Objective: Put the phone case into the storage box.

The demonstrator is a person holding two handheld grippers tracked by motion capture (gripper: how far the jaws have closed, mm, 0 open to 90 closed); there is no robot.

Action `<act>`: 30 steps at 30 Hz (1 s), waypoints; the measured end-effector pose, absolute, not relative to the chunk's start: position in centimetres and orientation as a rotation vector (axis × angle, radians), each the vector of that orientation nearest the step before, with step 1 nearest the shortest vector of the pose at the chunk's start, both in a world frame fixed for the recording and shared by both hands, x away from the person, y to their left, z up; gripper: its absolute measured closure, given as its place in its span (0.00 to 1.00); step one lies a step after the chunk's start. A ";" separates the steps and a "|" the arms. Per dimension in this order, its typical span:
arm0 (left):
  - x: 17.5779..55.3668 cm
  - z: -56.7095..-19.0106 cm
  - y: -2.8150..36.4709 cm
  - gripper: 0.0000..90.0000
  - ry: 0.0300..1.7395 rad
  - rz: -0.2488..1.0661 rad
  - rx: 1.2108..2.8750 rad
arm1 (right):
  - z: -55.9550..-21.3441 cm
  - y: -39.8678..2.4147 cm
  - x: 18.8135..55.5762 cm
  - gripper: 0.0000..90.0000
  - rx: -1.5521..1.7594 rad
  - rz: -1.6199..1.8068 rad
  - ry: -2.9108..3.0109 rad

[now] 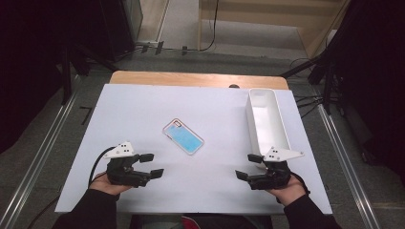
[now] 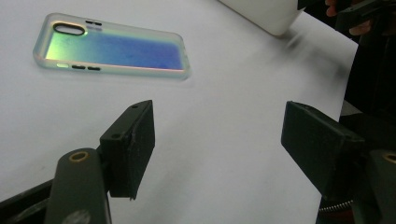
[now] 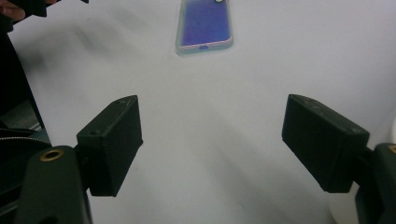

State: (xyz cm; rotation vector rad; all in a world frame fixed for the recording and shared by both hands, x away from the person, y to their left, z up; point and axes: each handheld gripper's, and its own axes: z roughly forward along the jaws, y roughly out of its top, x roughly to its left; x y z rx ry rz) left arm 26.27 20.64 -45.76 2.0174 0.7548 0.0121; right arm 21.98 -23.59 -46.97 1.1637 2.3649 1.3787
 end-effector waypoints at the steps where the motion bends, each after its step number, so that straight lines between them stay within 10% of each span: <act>1: 26.3 -45.7 20.7 0.29 0.754 0.012 2.019 | -47.0 -23.6 22.0 0.21 1.164 1.382 2.365; 30: 26.4 -45.7 20.7 0.29 0.758 0.008 2.026 | -47.0 -23.5 22.0 0.21 1.165 1.382 2.385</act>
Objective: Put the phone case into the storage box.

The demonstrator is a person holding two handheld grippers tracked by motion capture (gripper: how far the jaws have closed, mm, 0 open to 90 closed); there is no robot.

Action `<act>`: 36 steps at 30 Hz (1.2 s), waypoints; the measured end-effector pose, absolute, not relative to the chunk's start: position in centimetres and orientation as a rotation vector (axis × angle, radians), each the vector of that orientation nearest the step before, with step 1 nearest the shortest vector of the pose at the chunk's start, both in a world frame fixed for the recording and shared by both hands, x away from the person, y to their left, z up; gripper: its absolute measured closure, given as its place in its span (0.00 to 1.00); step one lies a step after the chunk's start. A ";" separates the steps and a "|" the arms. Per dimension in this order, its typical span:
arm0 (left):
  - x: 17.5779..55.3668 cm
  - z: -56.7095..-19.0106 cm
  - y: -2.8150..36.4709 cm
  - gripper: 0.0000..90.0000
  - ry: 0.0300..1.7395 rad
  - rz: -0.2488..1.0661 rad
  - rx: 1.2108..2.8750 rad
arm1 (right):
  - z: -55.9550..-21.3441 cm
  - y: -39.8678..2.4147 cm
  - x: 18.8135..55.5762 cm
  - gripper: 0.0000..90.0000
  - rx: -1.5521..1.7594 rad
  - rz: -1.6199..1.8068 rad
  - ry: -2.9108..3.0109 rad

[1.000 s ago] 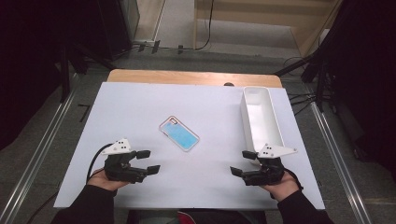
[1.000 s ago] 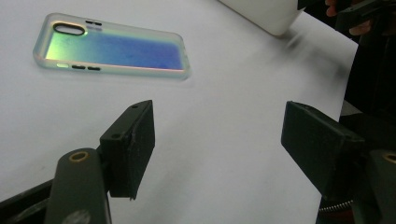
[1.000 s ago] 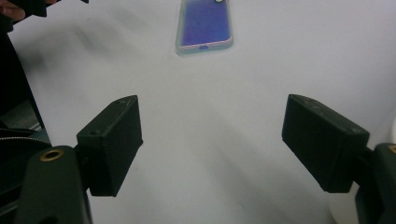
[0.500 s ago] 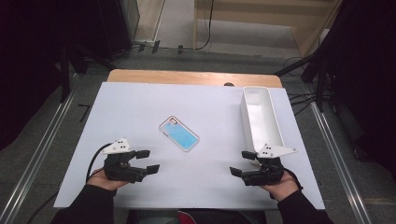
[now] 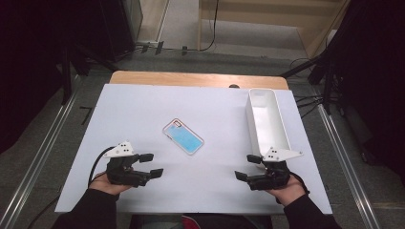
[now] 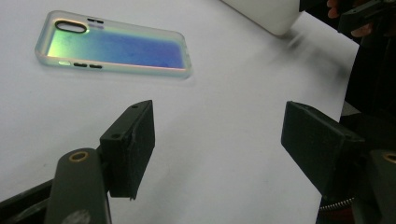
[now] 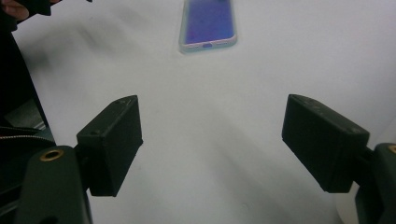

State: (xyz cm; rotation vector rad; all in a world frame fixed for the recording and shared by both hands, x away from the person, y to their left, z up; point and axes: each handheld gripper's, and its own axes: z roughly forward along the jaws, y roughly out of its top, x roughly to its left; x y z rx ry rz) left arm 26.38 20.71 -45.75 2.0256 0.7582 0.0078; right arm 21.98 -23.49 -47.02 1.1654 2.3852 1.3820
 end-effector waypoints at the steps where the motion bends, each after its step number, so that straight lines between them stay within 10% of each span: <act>1: 26.4 -45.8 20.7 0.29 0.757 0.007 2.023 | -47.0 -23.5 22.0 0.21 1.165 1.382 2.385; 36: 30.0 -43.8 17.0 0.24 0.744 -0.004 2.050 | -46.9 -23.3 21.8 0.21 1.161 1.383 2.393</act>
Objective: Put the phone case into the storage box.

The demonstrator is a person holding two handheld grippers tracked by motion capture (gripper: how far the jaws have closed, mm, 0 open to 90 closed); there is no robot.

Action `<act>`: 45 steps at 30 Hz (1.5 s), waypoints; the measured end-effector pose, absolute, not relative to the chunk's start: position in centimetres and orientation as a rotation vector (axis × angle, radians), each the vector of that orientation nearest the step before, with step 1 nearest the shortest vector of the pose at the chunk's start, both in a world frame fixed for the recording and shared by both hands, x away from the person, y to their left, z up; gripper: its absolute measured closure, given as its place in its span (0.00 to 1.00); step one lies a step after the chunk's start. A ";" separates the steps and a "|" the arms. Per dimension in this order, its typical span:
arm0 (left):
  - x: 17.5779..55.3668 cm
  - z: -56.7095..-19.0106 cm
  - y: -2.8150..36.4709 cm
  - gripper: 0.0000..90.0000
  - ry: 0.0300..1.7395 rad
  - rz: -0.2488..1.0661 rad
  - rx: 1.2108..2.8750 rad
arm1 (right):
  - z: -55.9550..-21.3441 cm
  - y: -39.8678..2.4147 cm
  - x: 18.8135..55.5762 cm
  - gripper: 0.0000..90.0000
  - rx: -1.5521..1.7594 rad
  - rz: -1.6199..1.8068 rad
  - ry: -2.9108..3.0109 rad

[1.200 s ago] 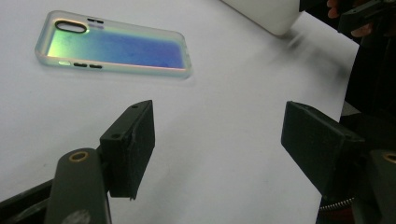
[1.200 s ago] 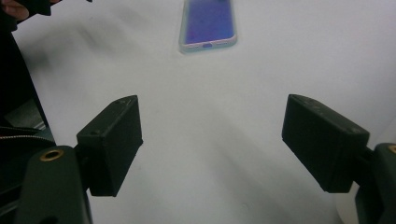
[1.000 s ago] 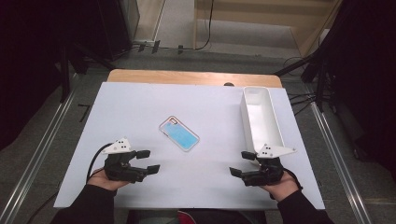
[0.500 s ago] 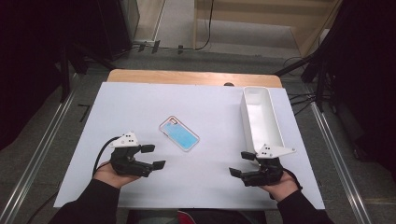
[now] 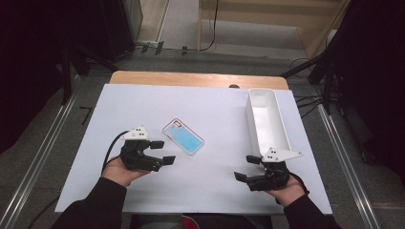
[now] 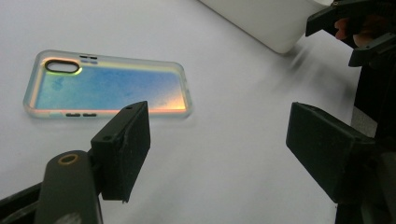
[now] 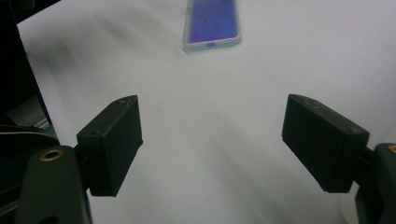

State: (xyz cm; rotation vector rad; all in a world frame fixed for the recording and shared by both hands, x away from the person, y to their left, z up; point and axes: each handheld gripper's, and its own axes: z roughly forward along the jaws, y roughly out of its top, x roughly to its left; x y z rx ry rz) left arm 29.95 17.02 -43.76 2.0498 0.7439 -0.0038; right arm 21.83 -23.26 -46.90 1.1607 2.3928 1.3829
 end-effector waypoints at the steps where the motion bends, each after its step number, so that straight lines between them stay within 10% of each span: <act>1: 30.1 -43.7 16.9 0.24 0.758 -0.010 2.048 | -46.9 -23.2 21.8 0.21 1.160 1.387 2.392; 45: 35.0 -45.2 9.4 0.34 0.750 0.032 2.118 | -47.1 -23.0 21.8 0.21 1.138 1.352 2.425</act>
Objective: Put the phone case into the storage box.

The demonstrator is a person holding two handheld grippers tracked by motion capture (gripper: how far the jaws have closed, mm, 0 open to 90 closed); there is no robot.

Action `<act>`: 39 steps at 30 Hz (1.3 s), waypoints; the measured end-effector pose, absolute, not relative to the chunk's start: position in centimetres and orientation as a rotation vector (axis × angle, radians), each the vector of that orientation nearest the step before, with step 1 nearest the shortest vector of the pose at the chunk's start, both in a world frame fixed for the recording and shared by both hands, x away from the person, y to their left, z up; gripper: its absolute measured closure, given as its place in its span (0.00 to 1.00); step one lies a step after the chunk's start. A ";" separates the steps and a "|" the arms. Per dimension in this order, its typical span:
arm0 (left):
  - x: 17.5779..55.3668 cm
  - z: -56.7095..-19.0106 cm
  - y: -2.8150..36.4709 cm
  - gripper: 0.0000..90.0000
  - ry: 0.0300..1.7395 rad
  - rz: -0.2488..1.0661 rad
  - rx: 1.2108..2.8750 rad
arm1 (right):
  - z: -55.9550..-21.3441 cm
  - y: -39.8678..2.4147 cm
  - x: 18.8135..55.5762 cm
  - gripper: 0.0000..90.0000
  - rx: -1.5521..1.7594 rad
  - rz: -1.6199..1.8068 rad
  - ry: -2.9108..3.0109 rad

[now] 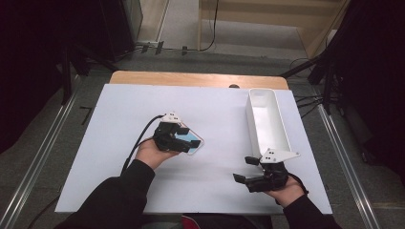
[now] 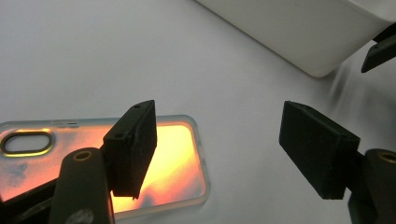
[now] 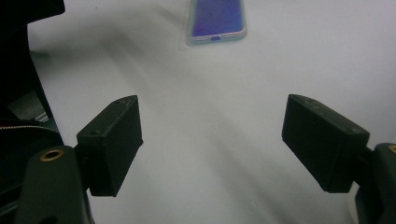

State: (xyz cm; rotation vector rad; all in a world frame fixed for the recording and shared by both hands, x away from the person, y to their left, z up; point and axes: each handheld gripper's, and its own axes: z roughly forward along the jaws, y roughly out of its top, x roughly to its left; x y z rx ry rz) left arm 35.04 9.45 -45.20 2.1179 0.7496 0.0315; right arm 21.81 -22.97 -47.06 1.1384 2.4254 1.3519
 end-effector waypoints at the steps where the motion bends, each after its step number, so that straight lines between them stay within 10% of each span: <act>1: 35.1 -45.2 9.5 0.37 0.762 0.032 2.111 | -47.1 -23.0 21.8 0.21 1.138 1.354 2.426; 12: 34.6 -46.4 9.2 0.96 0.789 0.002 2.159 | -47.1 -23.0 21.8 0.21 1.142 1.346 2.428; 39: 35.1 -49.6 9.1 0.99 0.858 -0.022 2.267 | -47.1 -22.7 22.0 0.21 1.126 1.331 2.450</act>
